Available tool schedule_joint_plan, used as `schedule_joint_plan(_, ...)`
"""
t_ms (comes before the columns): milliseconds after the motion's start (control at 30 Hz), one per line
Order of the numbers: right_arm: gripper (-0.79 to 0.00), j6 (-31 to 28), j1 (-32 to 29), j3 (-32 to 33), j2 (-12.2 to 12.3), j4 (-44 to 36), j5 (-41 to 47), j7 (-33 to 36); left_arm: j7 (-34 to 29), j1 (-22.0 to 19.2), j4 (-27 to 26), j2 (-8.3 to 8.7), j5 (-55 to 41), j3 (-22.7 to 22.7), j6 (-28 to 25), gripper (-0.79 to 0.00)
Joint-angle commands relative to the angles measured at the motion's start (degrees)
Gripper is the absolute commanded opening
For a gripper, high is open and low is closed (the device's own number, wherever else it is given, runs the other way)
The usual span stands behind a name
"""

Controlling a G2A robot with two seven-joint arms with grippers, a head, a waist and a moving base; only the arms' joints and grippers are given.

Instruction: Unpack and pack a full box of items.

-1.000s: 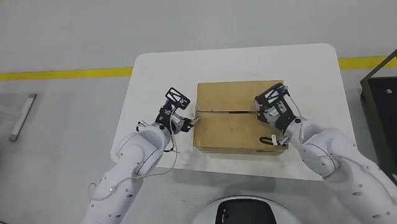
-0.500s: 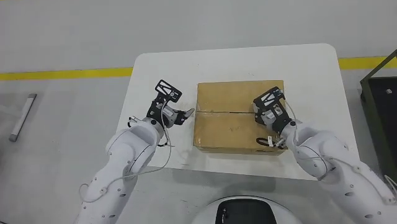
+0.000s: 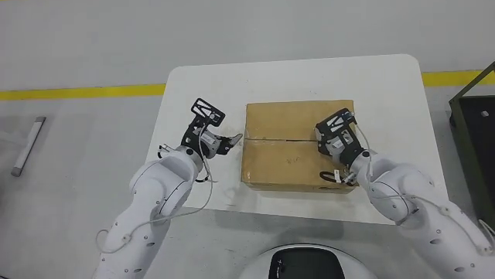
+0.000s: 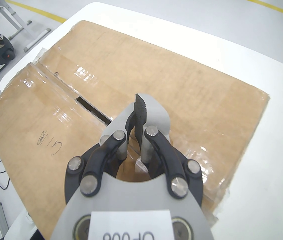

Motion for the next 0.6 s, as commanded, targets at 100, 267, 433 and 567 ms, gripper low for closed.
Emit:
schedule_joint_plan(100,-0.785,-0.2,-0.2,0.3,-0.1,-0.1,-0.1,0.3,4.8,2.1,0.5,0.22,7.7,-0.7,0.9,0.0)
schedule_joint_plan(267,-0.785,-0.2,-0.6,0.9,-0.2,-0.1,-0.1,0.4,6.9,5.2,2.5,0.14,10.5,-1.4,3.7,0.0)
schedule_joint_plan(433,-0.785,-0.4,-1.0,1.0,-0.4,-0.3,-0.3,0.6,9.4,7.7,6.6,-0.19,14.2,-0.1,5.5,0.0)
schedule_joint_plan(567,-0.785,-0.4,-1.2,1.1,-0.5,-0.4,-0.6,0.9,7.6,7.5,10.8,-0.86,13.8,1.2,7.3,0.0)
